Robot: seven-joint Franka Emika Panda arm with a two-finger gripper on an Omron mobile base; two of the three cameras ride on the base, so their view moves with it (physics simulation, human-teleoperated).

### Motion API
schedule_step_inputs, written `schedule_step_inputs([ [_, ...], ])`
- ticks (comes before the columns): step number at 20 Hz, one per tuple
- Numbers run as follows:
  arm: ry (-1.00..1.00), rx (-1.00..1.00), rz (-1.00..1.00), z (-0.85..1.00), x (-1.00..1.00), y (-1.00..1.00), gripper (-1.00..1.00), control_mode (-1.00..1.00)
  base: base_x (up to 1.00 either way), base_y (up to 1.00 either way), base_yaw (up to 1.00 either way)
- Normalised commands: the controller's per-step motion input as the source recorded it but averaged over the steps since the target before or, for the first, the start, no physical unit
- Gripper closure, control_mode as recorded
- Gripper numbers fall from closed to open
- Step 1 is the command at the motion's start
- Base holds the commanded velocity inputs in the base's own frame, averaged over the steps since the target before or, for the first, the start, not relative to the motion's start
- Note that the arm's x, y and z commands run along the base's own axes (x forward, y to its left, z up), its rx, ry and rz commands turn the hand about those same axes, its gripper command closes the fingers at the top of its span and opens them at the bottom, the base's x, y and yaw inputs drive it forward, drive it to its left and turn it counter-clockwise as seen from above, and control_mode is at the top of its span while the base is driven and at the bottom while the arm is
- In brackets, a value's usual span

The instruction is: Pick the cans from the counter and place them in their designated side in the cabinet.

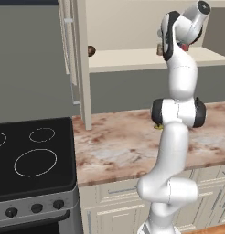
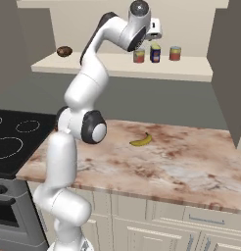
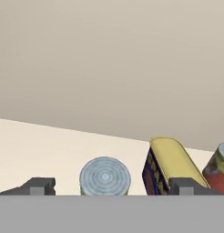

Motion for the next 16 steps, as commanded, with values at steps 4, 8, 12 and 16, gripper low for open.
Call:
schedule_step_inputs([
  [4,-0.18,0.03,0.06,-0.05,-0.65,-0.07,-1.0,-1.0,0.0,0.0,0.0],
  [8,-0.19,0.03,0.08,0.0,-0.58,0.0,-1.0,-1.0,0.0,0.0,0.0],
  [12,-0.2,0.02,0.07,0.0,-0.64,0.0,-1.0,-1.0,0.0,0.0,0.0],
  [16,-0.18,0.0,0.06,-0.03,-0.69,0.13,-1.0,-1.0,0.0,0.0,0.0],
])
